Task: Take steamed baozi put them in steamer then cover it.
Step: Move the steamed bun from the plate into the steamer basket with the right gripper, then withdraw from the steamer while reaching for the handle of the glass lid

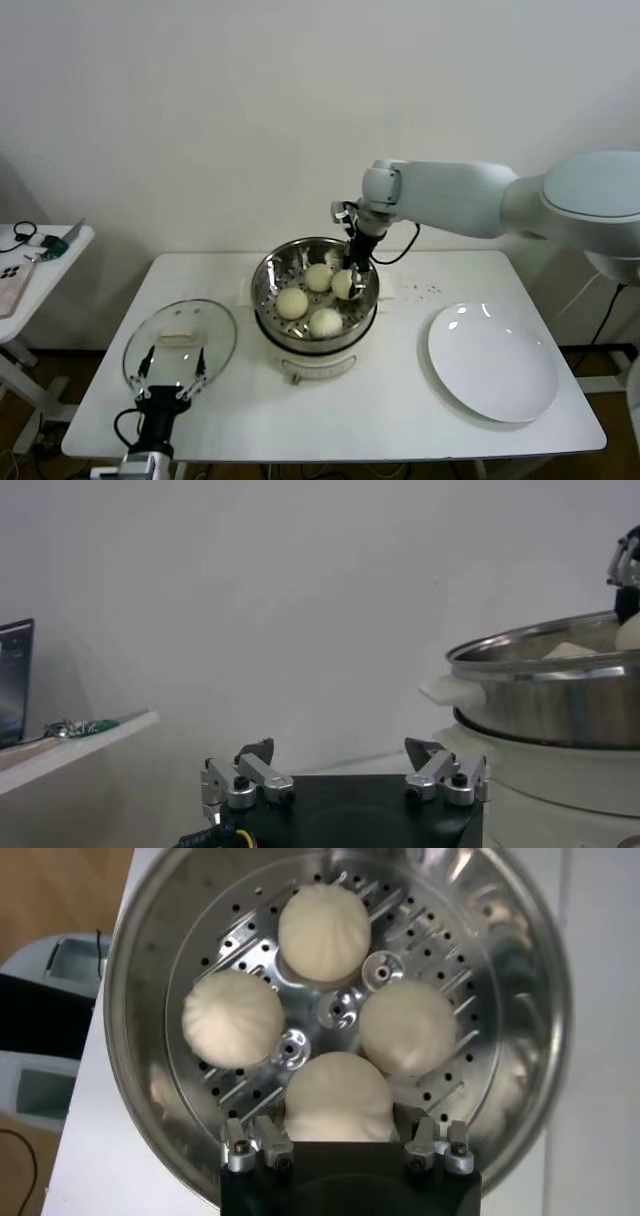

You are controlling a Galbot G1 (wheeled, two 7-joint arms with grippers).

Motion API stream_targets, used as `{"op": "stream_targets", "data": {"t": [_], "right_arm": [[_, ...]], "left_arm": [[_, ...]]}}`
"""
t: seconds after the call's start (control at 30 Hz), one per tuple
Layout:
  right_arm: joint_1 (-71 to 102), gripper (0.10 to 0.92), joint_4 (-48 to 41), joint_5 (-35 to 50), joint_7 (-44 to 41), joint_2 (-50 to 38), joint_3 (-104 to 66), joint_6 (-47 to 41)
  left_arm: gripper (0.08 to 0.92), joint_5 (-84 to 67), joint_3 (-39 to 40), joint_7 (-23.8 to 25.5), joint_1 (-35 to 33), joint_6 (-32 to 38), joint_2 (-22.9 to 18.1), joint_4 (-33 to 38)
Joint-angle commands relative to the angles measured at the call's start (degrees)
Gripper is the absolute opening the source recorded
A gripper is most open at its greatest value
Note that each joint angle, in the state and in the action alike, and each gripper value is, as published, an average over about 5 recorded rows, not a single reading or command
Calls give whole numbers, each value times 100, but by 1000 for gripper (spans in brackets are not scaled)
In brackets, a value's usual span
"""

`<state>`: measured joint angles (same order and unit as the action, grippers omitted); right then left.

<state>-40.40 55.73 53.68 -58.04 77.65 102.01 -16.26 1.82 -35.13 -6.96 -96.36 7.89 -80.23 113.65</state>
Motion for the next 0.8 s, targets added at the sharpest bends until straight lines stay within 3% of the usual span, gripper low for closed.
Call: {"op": "stream_targets", "data": {"t": [0.03, 0.3, 0.5, 0.8], "right_arm": [[157, 712, -92, -131, -28, 165, 102, 10], [216, 726, -187, -199, 5, 167, 65, 28], [188, 816, -154, -233, -30, 91, -4, 3], [-56, 823, 17, -92, -15, -275, -409, 79]], "left_arm": [[823, -7, 5, -5, 33, -12, 17, -30], [823, -6, 11, -10, 71, -30, 22, -46], [823, -6, 4, -17, 88, -42, 32, -45], [823, 5, -3, -33, 96, -55, 49, -28]]}}
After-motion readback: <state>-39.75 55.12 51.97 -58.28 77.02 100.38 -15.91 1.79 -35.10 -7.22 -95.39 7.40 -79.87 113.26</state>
